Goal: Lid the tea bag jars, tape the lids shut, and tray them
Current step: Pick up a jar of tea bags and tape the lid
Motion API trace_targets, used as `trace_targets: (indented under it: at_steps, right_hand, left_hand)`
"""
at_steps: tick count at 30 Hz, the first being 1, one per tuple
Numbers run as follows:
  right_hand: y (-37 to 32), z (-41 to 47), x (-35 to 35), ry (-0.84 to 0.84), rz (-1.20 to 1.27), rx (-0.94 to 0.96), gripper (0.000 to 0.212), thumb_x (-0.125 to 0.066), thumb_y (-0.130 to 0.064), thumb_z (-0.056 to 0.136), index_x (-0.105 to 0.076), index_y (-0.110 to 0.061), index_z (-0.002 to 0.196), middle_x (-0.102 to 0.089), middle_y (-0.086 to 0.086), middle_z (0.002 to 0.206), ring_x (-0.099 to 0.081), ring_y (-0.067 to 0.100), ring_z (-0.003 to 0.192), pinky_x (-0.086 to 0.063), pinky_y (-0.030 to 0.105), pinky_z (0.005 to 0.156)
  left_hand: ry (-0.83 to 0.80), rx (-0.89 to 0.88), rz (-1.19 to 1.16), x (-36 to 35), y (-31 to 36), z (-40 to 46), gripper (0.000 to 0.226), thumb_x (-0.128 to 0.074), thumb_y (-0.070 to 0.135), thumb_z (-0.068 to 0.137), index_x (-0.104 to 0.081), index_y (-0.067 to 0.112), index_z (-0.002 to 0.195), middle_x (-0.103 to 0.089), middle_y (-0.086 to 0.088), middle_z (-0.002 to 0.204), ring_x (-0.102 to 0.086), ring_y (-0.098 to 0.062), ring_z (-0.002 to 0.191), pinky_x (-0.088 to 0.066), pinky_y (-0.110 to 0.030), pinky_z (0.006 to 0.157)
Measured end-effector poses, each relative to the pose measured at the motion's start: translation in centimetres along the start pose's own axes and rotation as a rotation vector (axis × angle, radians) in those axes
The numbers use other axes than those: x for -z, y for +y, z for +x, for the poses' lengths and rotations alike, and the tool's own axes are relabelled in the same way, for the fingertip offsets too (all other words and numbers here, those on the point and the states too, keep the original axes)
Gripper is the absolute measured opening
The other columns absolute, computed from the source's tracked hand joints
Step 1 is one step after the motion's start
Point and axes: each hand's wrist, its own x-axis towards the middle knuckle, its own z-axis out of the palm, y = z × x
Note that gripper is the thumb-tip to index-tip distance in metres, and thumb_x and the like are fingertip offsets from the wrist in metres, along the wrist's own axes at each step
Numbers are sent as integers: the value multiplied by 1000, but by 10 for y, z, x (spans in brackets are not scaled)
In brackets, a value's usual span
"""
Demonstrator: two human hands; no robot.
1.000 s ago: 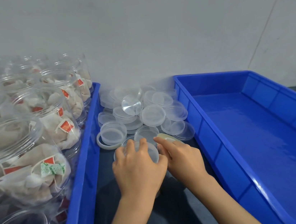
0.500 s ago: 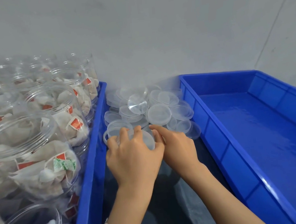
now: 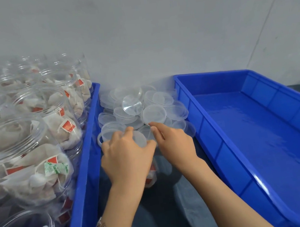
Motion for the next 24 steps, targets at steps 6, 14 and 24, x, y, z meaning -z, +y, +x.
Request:
trace_targets:
  at_steps: [6,14,24]
  right_hand:
    - [24,-12,34,-201,-200,124,56,-30,-58,92,-12,-46,144,-64,-2,88,-55,21,72,-40,34,57]
    - [32,-31,51,-181,-214,135,56,-28,-66,87,-18,-53,140,-54,-12,77,-58,17,82,-35,31,61]
    - [39,-30,15,-134,-348,171,46,-28,-50,97,-17,-50,142,-60,-2,101,-58,19,87,-36,30,58]
  left_hand:
    - [-39,-40,47,1,-10,-4,67,-63,58,70,-51,32,131,-55,6,125,-44,-28,113,-40,-37,74]
    - [-149,-55,-84,2,-7,-6,70,-63,54,64,-50,37,131,-50,14,131,-42,-20,119,-45,-40,84]
    - [-270,-198,210,-9,5,-17,70,-38,69,67,-42,27,123,-43,5,123,-38,-20,116,-37,-34,83]
